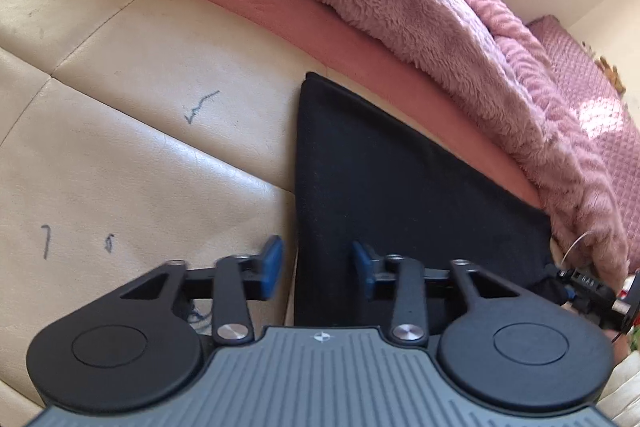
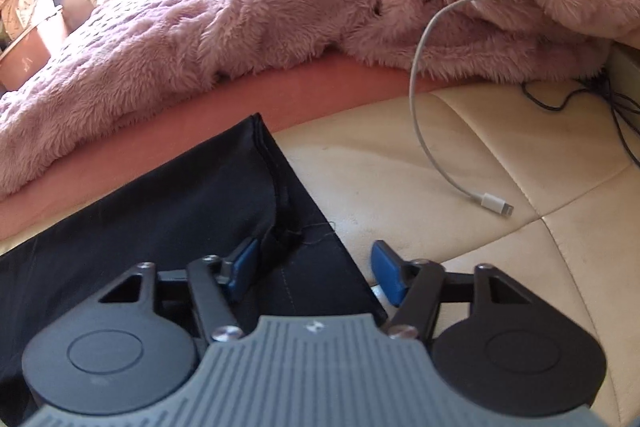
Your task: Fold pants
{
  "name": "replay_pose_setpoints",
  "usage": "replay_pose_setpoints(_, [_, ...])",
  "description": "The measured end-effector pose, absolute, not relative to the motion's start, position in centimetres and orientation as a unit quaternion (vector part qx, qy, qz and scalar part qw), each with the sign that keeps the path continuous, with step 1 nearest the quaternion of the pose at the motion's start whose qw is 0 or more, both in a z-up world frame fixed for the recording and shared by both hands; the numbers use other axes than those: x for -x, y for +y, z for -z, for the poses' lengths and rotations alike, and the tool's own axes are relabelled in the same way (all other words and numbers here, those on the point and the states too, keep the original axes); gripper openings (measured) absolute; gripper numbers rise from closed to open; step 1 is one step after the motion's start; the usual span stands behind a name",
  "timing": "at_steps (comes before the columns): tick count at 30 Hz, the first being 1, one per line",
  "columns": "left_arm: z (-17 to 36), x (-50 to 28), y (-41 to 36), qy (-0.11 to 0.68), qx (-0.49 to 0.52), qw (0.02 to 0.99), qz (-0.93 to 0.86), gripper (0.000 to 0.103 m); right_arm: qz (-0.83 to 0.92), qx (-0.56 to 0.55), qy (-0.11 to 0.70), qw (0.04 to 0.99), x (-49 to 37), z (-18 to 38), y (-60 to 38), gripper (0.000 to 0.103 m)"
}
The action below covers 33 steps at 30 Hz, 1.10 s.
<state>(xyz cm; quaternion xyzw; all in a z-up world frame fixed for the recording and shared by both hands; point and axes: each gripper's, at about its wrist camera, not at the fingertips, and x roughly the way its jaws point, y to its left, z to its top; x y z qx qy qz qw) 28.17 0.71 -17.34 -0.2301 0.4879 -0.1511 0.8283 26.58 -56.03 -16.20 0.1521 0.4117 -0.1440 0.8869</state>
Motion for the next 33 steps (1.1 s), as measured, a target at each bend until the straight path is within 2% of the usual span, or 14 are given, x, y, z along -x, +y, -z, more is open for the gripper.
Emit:
replay_pose_setpoints(4, [16.6,-27.5,-1.1,0.487,0.157,0.847,0.145,0.012,0.148,-0.122,0.418,0.888,-26.6,15.7,-55.0,0.045])
replay_pose_setpoints(6, [16.2,-27.7,-1.4,0.496,0.128,0.848,0.138,0.01,0.148,-0.123,0.425,0.885,-26.6,15.5,-54.9,0.042])
replay_pose_setpoints(12, [15.5,-27.7,0.0,0.511,0.031,0.849,0.132,0.009,0.132,-0.108,0.456,0.874,-24.9,14.9,-51.5,0.037])
replay_pose_setpoints(18, [15.2,-26.8,5.4,0.534,-0.052,0.832,0.144,0.009,0.116,-0.152,0.48,0.856,-19.9,15.4,-45.6,0.036])
replay_pose_setpoints(23, [15.2,-25.9,9.4,0.552,-0.085,0.811,0.172,0.017,0.113,-0.176,0.48,0.852,-15.8,15.8,-41.3,0.037])
replay_pose_setpoints(24, [15.2,-25.8,10.1,0.555,-0.088,0.808,0.176,0.025,0.115,-0.173,0.477,0.854,-15.3,15.8,-40.7,0.037])
replay_pose_setpoints(28, [14.9,-25.9,12.6,0.575,-0.073,0.793,0.189,0.042,0.119,-0.165,0.474,0.857,-14.7,15.7,-40.0,0.037])
replay_pose_setpoints(33, [13.7,-25.1,12.3,0.571,-0.129,0.797,0.148,0.04,0.119,-0.144,0.475,0.86,-14.3,15.0,-39.5,0.039])
